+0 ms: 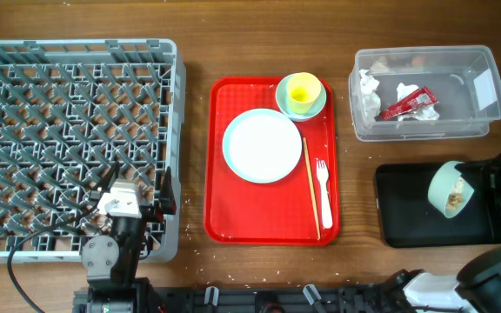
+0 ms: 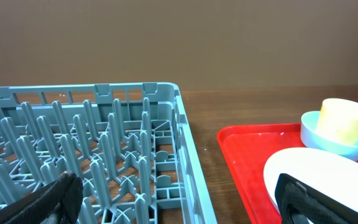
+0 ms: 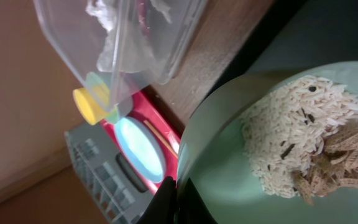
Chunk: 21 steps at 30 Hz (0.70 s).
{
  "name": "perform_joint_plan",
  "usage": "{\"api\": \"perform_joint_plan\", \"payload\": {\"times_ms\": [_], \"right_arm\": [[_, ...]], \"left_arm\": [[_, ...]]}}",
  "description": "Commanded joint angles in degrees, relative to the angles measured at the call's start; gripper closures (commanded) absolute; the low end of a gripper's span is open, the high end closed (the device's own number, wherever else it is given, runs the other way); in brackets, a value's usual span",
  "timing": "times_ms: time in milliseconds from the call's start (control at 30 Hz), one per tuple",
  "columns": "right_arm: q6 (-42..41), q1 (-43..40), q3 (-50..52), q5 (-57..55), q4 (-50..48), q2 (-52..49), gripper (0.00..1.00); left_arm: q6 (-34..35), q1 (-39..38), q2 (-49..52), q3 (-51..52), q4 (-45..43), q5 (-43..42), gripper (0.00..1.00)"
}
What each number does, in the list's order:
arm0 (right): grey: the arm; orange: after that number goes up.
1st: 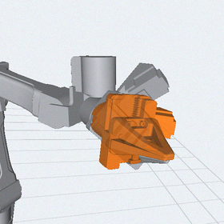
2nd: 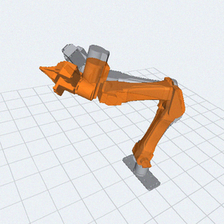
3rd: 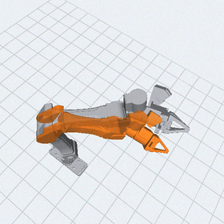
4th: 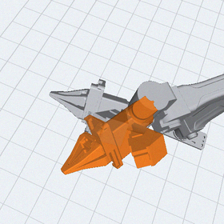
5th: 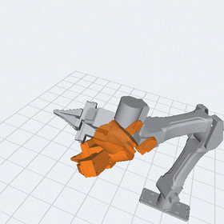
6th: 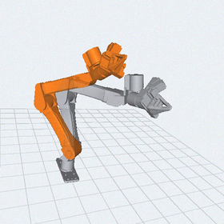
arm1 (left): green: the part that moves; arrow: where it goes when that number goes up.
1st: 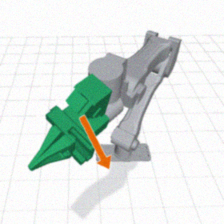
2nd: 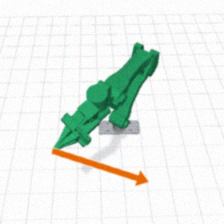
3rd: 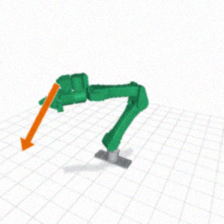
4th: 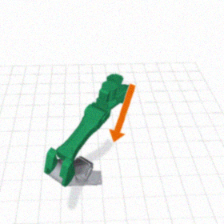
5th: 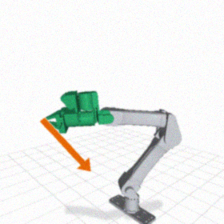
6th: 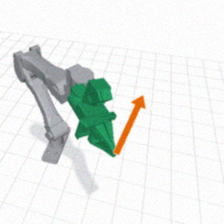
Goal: Sort waste into correct bins and load items into the dishwasher rack
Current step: 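Carry the bowl to the black tray and tip the rice out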
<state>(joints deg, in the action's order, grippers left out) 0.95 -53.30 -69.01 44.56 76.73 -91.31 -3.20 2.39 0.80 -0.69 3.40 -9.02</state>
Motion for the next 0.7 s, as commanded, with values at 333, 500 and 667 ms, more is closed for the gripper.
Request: {"api": "perform_joint_plan", "payload": {"times_ms": [333,500,667], "right_arm": [[9.3,-4.4,0.1,14.7,1.5,-12.5,0.96],[13.0,-6.1,0.1,19.9,1.9,-12.5,0.96],[12.5,-6.1,0.1,21.2,3.2,-12.5,0.96]], "left_arm": [[-0.9,-0.2,-0.4,0.4,0.1,-0.3,0.0],[-0.9,-0.2,-0.4,0.4,0.1,-0.3,0.0],[-0.9,-0.2,-0.4,0.4,0.0,-0.3,0.0]]}}
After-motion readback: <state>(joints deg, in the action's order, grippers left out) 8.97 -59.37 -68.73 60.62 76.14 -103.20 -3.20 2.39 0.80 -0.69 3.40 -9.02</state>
